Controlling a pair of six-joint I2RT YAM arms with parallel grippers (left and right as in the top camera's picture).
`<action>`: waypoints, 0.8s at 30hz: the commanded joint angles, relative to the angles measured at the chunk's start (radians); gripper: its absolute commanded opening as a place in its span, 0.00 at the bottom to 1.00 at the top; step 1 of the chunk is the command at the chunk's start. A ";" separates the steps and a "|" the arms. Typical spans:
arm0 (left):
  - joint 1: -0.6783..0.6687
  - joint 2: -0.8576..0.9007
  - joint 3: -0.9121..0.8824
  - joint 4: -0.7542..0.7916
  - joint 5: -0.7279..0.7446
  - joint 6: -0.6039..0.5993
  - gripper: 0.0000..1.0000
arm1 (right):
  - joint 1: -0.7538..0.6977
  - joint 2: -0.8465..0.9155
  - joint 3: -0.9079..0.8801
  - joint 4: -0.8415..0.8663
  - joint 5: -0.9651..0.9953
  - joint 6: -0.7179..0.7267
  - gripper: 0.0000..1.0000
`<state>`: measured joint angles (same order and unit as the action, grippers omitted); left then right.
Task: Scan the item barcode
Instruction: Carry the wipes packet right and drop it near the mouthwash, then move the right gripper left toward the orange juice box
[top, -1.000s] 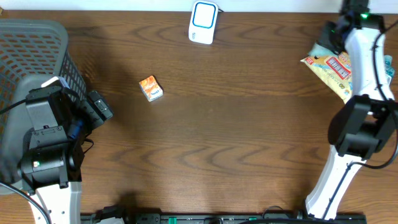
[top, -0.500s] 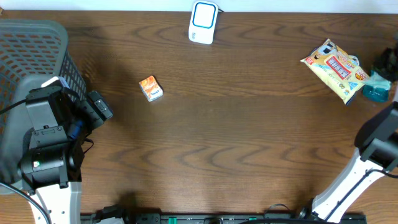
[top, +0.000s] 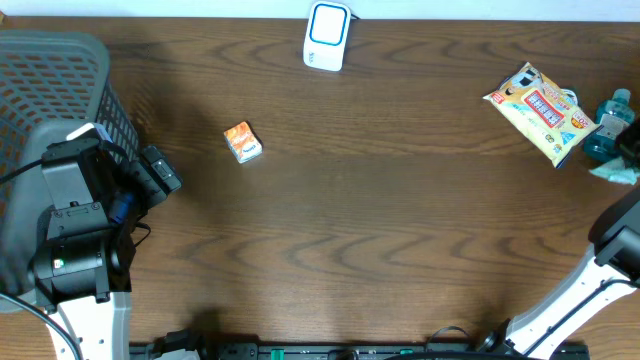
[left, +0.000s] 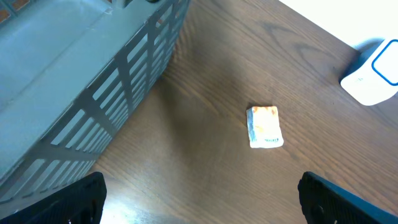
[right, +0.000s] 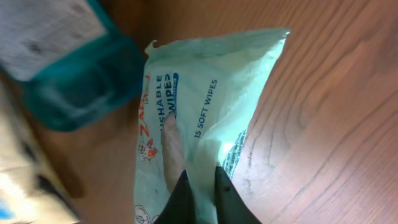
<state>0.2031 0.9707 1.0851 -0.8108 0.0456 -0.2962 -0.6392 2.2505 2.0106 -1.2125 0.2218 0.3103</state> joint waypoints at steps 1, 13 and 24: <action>0.006 0.002 0.005 0.000 -0.012 -0.009 0.98 | -0.012 -0.005 -0.041 0.017 -0.047 0.019 0.08; 0.006 0.002 0.005 0.000 -0.013 -0.009 0.98 | -0.014 -0.005 -0.142 0.155 -0.243 0.006 0.14; 0.006 0.002 0.005 0.000 -0.012 -0.009 0.98 | 0.018 -0.014 -0.141 0.151 -0.505 -0.084 0.10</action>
<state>0.2031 0.9710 1.0851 -0.8108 0.0456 -0.2958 -0.6449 2.2505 1.8713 -1.0607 -0.1261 0.2680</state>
